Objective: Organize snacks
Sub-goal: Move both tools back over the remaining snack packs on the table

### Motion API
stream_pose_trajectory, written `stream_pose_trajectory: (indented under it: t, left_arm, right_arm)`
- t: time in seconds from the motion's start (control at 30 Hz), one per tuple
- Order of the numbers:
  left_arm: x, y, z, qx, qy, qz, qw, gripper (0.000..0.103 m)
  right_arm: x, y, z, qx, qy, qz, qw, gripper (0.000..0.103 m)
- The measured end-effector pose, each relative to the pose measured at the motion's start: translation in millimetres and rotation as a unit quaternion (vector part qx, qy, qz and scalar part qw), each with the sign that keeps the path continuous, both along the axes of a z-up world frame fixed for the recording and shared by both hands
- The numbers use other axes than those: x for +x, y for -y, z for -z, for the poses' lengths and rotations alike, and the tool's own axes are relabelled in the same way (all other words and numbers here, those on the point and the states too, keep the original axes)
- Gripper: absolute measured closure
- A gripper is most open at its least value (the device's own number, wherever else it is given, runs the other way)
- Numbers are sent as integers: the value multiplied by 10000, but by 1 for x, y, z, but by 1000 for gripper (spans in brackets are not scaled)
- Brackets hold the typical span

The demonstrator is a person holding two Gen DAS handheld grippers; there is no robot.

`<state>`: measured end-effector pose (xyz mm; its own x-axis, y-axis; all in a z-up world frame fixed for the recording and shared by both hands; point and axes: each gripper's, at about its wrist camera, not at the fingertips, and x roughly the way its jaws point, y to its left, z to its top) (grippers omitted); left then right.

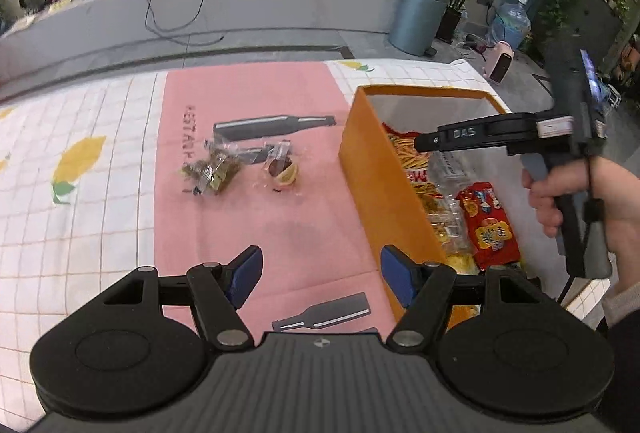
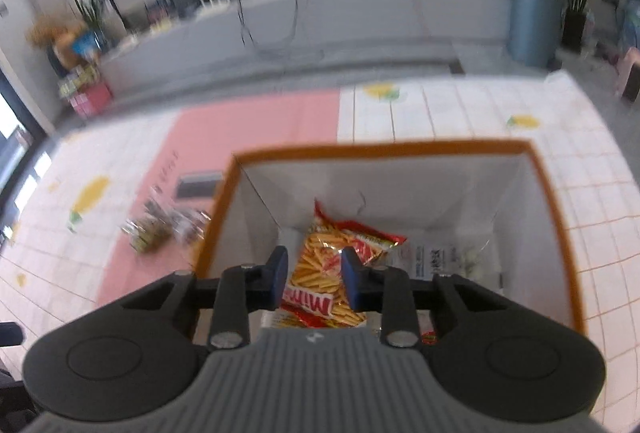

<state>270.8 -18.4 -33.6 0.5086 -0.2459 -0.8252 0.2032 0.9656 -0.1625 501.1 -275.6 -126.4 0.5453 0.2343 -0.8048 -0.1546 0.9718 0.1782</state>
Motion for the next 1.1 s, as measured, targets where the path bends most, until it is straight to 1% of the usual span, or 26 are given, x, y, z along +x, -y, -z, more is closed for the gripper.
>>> stream_pose_trajectory:
  t: [0.1,0.17,0.27,0.33,0.47,0.53,0.6,0.7,0.8,0.87,0.93,0.97,1.0,1.03,1.1]
  left_arm:
    - [7,-8,9,-84,-93,-45,9999,23]
    - [8,-13,12,-116,-125,-66,9998,23]
    - [11,-18,17,-141,-184,-107,9997,23]
    - [12,-20,20,-145,-236,-144,9995,23]
    - [11,-19,22,-143,-270,-123,9995,23]
    - [9,-18,20,-143,-241,-90,9996,23]
    - [6,-19,16,-160,-201,-83,9996,23]
    - [5,-22,10,-169,-107,-113,9997,23]
    - [1,-28,5,-109,1,-173,9998,23]
    - [1,-32,2,-100,42,-226,9997,23]
    - [1,-41,-1,-140,78,-325,9993,23]
    - [0,-45,-2,-162,95,-375,9991,23]
    - [0,-50,-3,-181,109,-425,9989,23]
    - [0,-56,-4,-198,125,-467,9986,23]
    - [0,-66,-5,-216,194,-583,9979,23]
  right_arm:
    - [12,-6,17,-311,-258,-38,9992,78]
    - [17,-7,27,-434,-322,-51,9985,83]
    - [22,-8,33,-277,-406,-119,9987,84]
    - [24,-10,36,-170,-378,-271,9988,84]
    - [27,-19,38,-320,-273,-621,9972,85]
    - [27,-17,35,-315,-281,-640,9971,84]
    - [22,-11,30,-232,-252,-451,9984,82]
    - [7,1,14,-83,-3,-114,9999,81]
    - [-17,7,-8,-20,244,16,9997,80]
    - [-35,4,-25,-18,395,4,9992,76]
    - [-54,-3,-40,-1,593,-23,9982,65]
    - [-64,-7,-49,36,710,-25,9975,62]
    - [-73,-10,-57,83,825,-18,9966,54]
    - [-83,-17,-66,133,985,0,9951,43]
    - [-100,-31,-78,190,1265,38,9918,34]
